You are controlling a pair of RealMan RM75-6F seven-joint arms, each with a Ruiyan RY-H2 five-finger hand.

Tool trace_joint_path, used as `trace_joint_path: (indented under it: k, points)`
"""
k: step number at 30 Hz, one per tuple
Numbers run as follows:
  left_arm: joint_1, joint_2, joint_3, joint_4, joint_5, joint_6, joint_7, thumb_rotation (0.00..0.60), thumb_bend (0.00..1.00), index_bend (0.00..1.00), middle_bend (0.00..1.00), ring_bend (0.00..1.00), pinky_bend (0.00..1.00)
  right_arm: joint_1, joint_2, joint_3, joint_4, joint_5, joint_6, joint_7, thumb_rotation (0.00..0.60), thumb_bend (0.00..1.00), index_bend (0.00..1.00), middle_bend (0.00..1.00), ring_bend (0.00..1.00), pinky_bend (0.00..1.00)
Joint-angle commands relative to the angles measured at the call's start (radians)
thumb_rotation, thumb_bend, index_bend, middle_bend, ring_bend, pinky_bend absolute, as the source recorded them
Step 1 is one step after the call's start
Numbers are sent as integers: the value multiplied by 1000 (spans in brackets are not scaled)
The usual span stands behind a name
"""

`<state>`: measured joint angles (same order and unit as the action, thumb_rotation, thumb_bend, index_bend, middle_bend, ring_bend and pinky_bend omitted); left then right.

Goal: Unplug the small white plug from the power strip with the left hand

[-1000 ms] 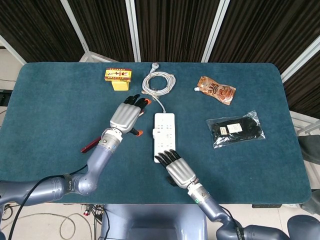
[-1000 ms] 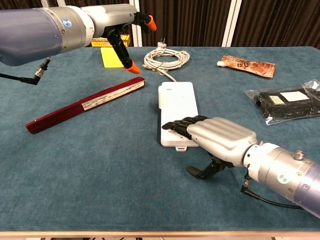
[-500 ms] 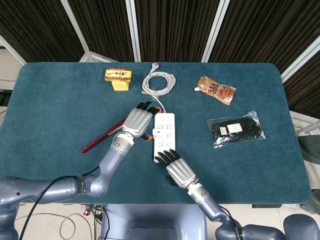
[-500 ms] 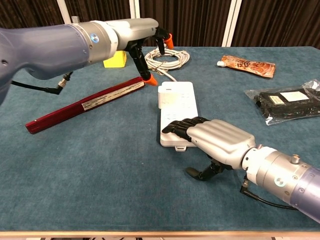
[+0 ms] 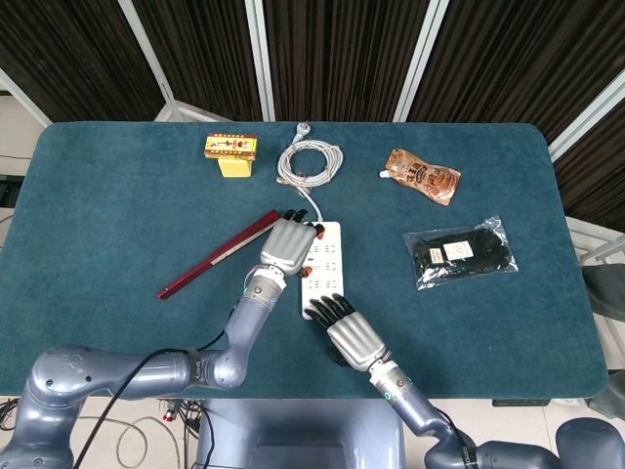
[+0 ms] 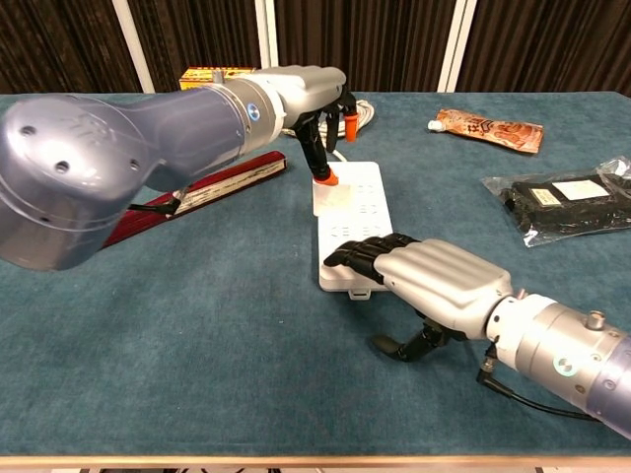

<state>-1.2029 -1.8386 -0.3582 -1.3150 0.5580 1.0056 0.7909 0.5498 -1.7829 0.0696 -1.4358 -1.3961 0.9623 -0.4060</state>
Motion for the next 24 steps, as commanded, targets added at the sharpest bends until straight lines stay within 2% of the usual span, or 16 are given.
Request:
trace_joint_path:
  k: [1,8,18,24]
  points:
    - [-19,-29,-2,26,-45,4,29,600,145,394,337,133,160,-1,6,-4,-5,-2,4,4,600,473,103,98,46,88]
    - [-35,-64,-7,58,-107,7,63,600,151,393,387,133,146,0,9,-10,-6,3,5,14,600,473,103,98,46,88]
    - [-41,-95,4,107,-115,7,78,600,201,436,449,141,146,1,7,-19,5,3,12,27,600,473,104,97,46,88]
    - [-45,-118,9,146,-118,-13,79,600,202,441,451,142,146,2,8,-20,8,0,19,32,600,472,105,98,46,88]
